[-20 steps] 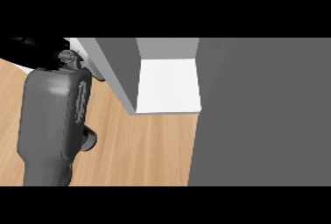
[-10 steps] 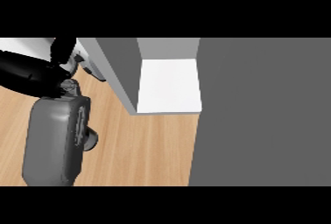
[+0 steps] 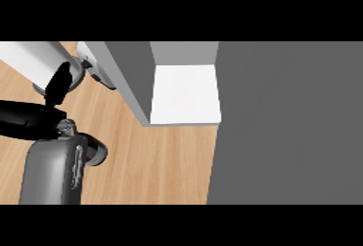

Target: Pick up the wine, place it into the cabinet and close the cabinet

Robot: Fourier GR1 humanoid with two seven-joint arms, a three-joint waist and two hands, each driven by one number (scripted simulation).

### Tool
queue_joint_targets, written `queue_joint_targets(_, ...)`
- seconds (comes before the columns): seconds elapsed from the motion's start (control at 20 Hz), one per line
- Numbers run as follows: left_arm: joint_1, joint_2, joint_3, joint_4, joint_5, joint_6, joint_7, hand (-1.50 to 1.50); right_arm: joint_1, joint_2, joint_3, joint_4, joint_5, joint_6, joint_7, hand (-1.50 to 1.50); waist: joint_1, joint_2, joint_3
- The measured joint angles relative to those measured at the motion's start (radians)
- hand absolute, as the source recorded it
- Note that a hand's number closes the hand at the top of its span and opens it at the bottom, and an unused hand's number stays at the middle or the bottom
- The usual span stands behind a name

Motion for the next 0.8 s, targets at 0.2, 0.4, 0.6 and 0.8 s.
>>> queue_joint_targets(0.2,0.088,0.000,-0.010,-0.011,0.019,0.063,-0.003,-1.50,0.009,0.004,-0.012,0.002,-0.012,0.018,-0.005,-1.50,0.001,0.001,0.000)
queue_joint_targets(0.4,0.173,0.000,-0.027,-0.006,0.043,0.128,0.000,-1.50,0.036,0.016,-0.002,0.000,-0.019,0.038,-0.016,-1.50,-0.001,0.000,-0.001)
queue_joint_targets(0.6,0.250,0.000,-0.048,-0.004,0.063,0.192,0.008,-1.50,0.051,0.032,0.013,0.001,-0.022,0.050,-0.027,-1.50,0.001,0.000,-0.001)
queue_joint_targets(0.8,0.304,0.000,-0.057,0.013,0.085,0.256,0.018,-1.50,0.058,0.037,0.011,0.000,-0.027,0.055,-0.027,-1.50,0.002,0.000,-0.001)
